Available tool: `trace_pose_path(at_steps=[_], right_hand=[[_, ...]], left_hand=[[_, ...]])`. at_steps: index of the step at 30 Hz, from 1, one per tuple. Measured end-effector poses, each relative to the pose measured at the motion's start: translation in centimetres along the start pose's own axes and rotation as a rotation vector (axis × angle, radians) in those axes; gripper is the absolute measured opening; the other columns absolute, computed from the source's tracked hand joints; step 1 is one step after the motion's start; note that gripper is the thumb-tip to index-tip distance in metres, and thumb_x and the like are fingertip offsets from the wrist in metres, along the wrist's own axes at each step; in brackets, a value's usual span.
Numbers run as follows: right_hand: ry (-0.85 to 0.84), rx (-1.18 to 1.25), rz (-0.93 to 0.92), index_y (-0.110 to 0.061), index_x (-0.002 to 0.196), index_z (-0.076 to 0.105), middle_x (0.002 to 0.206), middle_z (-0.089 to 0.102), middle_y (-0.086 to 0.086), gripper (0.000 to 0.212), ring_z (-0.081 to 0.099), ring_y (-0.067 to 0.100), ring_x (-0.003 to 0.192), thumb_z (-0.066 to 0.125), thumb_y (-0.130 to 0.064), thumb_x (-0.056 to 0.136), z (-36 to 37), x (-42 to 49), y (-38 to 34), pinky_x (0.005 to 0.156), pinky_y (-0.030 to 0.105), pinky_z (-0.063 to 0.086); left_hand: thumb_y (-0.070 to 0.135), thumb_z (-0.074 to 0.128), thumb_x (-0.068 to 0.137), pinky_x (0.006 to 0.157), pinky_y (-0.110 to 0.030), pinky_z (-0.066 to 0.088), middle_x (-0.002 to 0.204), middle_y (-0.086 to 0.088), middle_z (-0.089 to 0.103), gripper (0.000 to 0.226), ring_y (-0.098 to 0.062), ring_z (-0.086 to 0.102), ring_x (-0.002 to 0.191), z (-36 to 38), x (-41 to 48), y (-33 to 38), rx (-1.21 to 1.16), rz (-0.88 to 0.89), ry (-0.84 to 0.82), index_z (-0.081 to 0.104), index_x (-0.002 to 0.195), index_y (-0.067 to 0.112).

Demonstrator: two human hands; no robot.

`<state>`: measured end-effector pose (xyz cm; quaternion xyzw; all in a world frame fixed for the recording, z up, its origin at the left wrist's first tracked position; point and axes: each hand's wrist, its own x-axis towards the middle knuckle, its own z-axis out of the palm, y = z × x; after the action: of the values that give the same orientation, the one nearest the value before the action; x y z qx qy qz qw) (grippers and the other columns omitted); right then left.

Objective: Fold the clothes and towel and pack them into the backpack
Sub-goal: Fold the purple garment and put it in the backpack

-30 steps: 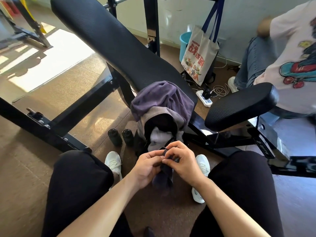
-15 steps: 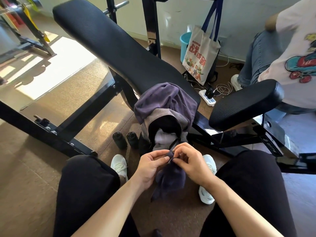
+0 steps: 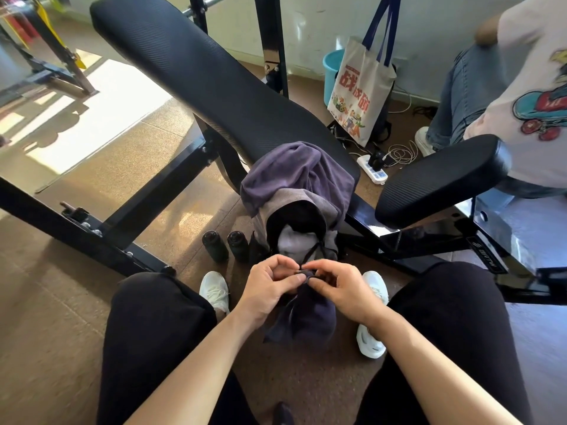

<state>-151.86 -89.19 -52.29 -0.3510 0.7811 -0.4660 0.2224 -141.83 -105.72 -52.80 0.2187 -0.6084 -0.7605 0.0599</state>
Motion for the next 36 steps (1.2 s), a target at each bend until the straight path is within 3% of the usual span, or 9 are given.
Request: trace_pose_path(at_steps=[3, 8, 14, 17, 20, 25, 27, 32, 36], right_hand=[[0.014, -0.020, 0.008, -0.022, 0.097, 0.072, 0.082, 0.071, -0.003, 0.005, 0.065, 0.020, 0.077, 0.073, -0.021, 0.092, -0.3, 0.1, 0.0, 0.071, 0.036, 0.054], [0.134, -0.002, -0.041, -0.014, 0.090, 0.069, 0.088, 0.058, -0.003, 0.007, 0.054, 0.007, 0.072, 0.075, -0.011, 0.090, -1.4, 0.2, -0.3, 0.068, 0.016, 0.043], [0.145, 0.163, -0.034, -0.012, 0.101, 0.068, 0.086, 0.068, -0.001, 0.007, 0.063, 0.019, 0.069, 0.068, -0.008, 0.095, -2.5, -0.1, -0.7, 0.064, 0.037, 0.054], [0.190, 0.225, -0.015, -0.012, 0.101, 0.065, 0.076, 0.064, -0.010, 0.012, 0.057, 0.016, 0.057, 0.064, -0.001, 0.096, -3.2, -0.4, -0.9, 0.056, 0.033, 0.050], [0.218, 0.270, -0.013, -0.009, 0.101, 0.065, 0.075, 0.062, -0.004, 0.013, 0.059, 0.018, 0.058, 0.062, 0.002, 0.096, -3.8, -0.7, -1.2, 0.058, 0.035, 0.052], [0.220, 0.297, -0.034, -0.011, 0.099, 0.065, 0.075, 0.064, -0.013, 0.017, 0.061, 0.016, 0.061, 0.062, 0.005, 0.095, -4.3, -1.4, -1.7, 0.066, 0.030, 0.054], [0.238, 0.328, -0.038, -0.003, 0.099, 0.064, 0.072, 0.064, -0.011, 0.012, 0.060, 0.015, 0.062, 0.060, 0.008, 0.095, -4.6, -1.7, -1.7, 0.067, 0.027, 0.054], [0.335, 0.422, -0.022, -0.002, 0.099, 0.062, 0.072, 0.063, -0.001, 0.011, 0.062, 0.017, 0.066, 0.059, 0.008, 0.096, -6.0, -2.3, -1.7, 0.070, 0.029, 0.054], [0.442, 0.471, 0.004, -0.013, 0.094, 0.064, 0.076, 0.067, -0.005, 0.021, 0.064, 0.015, 0.067, 0.060, 0.007, 0.095, -6.9, -2.2, -1.2, 0.070, 0.026, 0.057]], left_hand=[[-0.008, 0.072, 0.086, 0.066, -0.024, 0.056, 0.077, -0.005, 0.072, 0.019, -0.015, 0.067, 0.073, 0.0, 0.0, 0.2, -0.001, 0.023, -0.018, 0.062, 0.093, 0.007], [-0.006, 0.072, 0.086, 0.079, -0.026, 0.056, 0.093, -0.011, 0.073, 0.020, -0.015, 0.068, 0.086, -0.5, 0.2, -0.5, 0.176, 0.098, -0.051, 0.063, 0.093, 0.010], [0.006, 0.081, 0.078, 0.078, -0.025, 0.053, 0.090, 0.006, 0.068, 0.028, -0.004, 0.066, 0.084, -0.5, 1.2, -3.5, 0.552, 0.152, -0.096, 0.062, 0.093, 0.021], [0.011, 0.081, 0.076, 0.080, -0.032, 0.055, 0.087, 0.008, 0.069, 0.026, -0.008, 0.067, 0.084, -0.6, 1.7, -4.7, 0.666, 0.188, -0.024, 0.056, 0.082, 0.017], [0.018, 0.079, 0.076, 0.077, -0.039, 0.058, 0.081, 0.008, 0.067, 0.022, -0.010, 0.066, 0.080, -0.5, 1.9, -5.6, 0.697, 0.212, -0.029, 0.058, 0.081, 0.022], [0.025, 0.074, 0.076, 0.075, -0.035, 0.058, 0.080, 0.012, 0.072, 0.012, -0.006, 0.069, 0.077, 0.6, 2.0, -6.6, 0.726, 0.201, 0.045, 0.070, 0.087, 0.027], [0.022, 0.074, 0.075, 0.073, -0.031, 0.056, 0.078, 0.012, 0.074, 0.012, -0.003, 0.069, 0.074, 0.9, 2.2, -6.8, 0.784, 0.222, 0.082, 0.077, 0.087, 0.025], [0.027, 0.077, 0.081, 0.074, -0.035, 0.054, 0.085, 0.012, 0.072, 0.010, -0.010, 0.067, 0.079, 0.6, 2.7, -7.7, 0.917, 0.215, -0.020, 0.079, 0.080, 0.017], [0.039, 0.073, 0.090, 0.068, -0.033, 0.040, 0.072, 0.013, 0.051, 0.033, -0.017, 0.057, 0.077, -0.4, 2.7, -7.9, 1.129, 0.127, -0.092, 0.072, 0.071, 0.013]])
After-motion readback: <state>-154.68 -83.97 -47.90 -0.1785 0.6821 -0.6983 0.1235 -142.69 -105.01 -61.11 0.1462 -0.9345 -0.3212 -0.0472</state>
